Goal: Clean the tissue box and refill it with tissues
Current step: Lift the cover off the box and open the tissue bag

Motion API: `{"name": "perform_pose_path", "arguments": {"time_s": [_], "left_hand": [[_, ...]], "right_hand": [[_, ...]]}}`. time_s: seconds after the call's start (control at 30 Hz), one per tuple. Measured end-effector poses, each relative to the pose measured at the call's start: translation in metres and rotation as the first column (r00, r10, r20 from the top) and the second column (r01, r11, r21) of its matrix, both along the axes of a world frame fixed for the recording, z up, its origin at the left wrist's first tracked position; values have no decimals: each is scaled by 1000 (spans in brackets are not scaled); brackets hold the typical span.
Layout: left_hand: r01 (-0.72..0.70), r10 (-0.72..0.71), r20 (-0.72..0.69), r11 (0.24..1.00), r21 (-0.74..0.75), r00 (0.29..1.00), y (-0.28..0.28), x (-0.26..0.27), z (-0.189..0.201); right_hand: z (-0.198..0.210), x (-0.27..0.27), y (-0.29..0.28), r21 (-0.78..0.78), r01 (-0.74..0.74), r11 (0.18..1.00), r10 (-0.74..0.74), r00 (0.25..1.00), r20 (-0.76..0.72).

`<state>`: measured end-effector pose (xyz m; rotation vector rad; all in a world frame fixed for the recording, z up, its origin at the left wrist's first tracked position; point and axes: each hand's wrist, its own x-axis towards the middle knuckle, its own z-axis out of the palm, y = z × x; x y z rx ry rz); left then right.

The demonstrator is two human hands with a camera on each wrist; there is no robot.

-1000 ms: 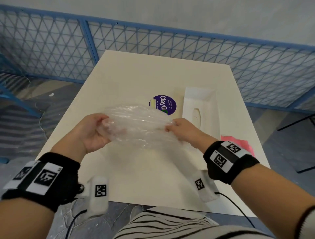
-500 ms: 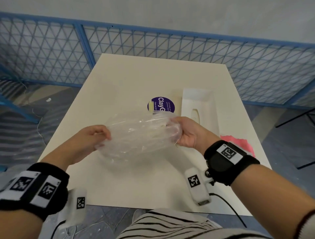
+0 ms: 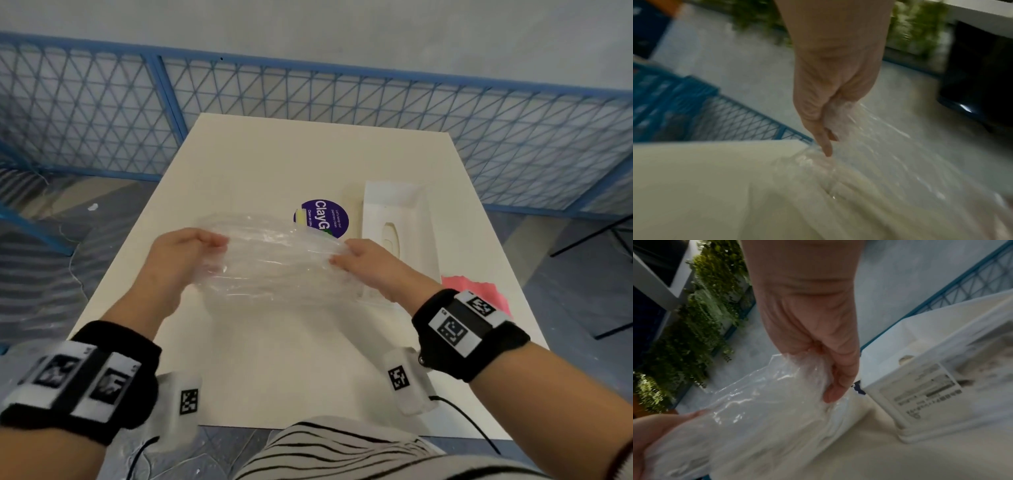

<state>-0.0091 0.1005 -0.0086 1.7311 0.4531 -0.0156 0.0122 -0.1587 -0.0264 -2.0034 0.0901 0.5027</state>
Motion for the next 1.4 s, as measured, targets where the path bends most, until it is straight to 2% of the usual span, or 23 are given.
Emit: {"name": "perform_pose_path", "arguments": {"time_s": [0.03, 0.07, 0.17, 0.23, 0.27, 0.3, 0.37, 0.43, 0.5, 0.57, 0.63, 0.7, 0.77, 0.83, 0.9, 1.0, 1.07, 1.13, 1.17, 1.23, 1.27, 1.33, 1.4], "left_hand": [[-43, 34, -46, 979, -197, 998, 1, -1, 5], [-81, 53, -87, 926, -369, 995, 2, -1, 7], [-161, 71, -157, 698, -698, 985, 5, 1, 6], [-181, 77, -169, 591, -786, 983, 9, 3, 1], [-159, 61, -151, 575, -803, 987, 11, 4, 0], [-124, 37, -125, 564, -817, 991, 14, 4, -2], [-46, -31, -79, 586, -809, 996, 24, 2, -7], [48, -117, -37, 645, -763, 992, 32, -2, -11], [146, -208, -5, 705, -694, 978, 34, -7, -11], [207, -265, -26, 808, -552, 964, 29, -10, -8], [290, -327, -129, 926, -243, 936, 23, -12, -8], [374, -362, -160, 926, 53, 919, 18, -11, -6], [368, -335, -156, 873, 319, 929, 13, -7, -5], [329, -287, -160, 812, 482, 944, 7, -3, -5], [308, -255, -173, 792, 527, 951, -1, -1, -4], [327, -280, -172, 741, 586, 944, -9, -3, 1], [344, -304, -170, 730, 591, 937, -10, -5, 2], [364, -321, -182, 725, 584, 930, -12, -8, 2], [371, -325, -186, 727, 578, 927, -14, -9, 1], [385, -342, -186, 731, 564, 921, -17, -9, -2], [387, -349, -179, 732, 561, 920, -18, -8, -4], [390, -370, -162, 711, 585, 915, -13, -8, -8], [391, -403, -132, 670, 632, 905, -5, -11, -16]], "right_hand": [[-2, -1, -1, -4, 24, 1000, -24, 1000, -9], [-6, -1, -2, -3, 52, 999, -52, 998, -26], [-14, 3, 1, 23, 144, 989, -142, 987, -78], [-14, 7, 1, 82, 212, 974, -201, 972, -121], [-12, 9, 1, 154, 264, 952, -239, 957, -164], [-8, 11, 0, 248, 332, 910, -275, 932, -236], [-1, 13, -1, 450, 478, 754, -294, 859, -419], [2, 17, -3, 562, 551, 617, -241, 812, -532], [0, 20, -3, 600, 555, 576, -190, 805, -562], [2, 21, -2, 658, 546, 518, -108, 805, -583], [2, 22, -4, 718, 509, 474, -9, 819, -574], [3, 20, -7, 769, 460, 444, 106, 825, -554], [6, 17, -6, 766, 401, 503, 123, 844, -522], [9, 14, -3, 649, 334, 684, -30, 901, -432], [12, 11, -1, 494, 279, 824, -177, 953, -245], [14, 7, -2, 369, 86, 925, -101, 995, 20], [17, 6, -5, 173, -56, 983, 11, 968, 249], [21, 6, -5, -72, -169, 983, 183, 885, 429], [21, 5, -4, -178, -224, 958, 283, 837, 469], [17, 2, 2, -400, -294, 868, 461, 774, 433], [14, 0, 5, -481, -306, 821, 512, 767, 386], [10, 0, 5, -544, -287, 788, 520, 783, 341], [9, 6, -4, -521, -173, 836, 403, 838, 368]]}}
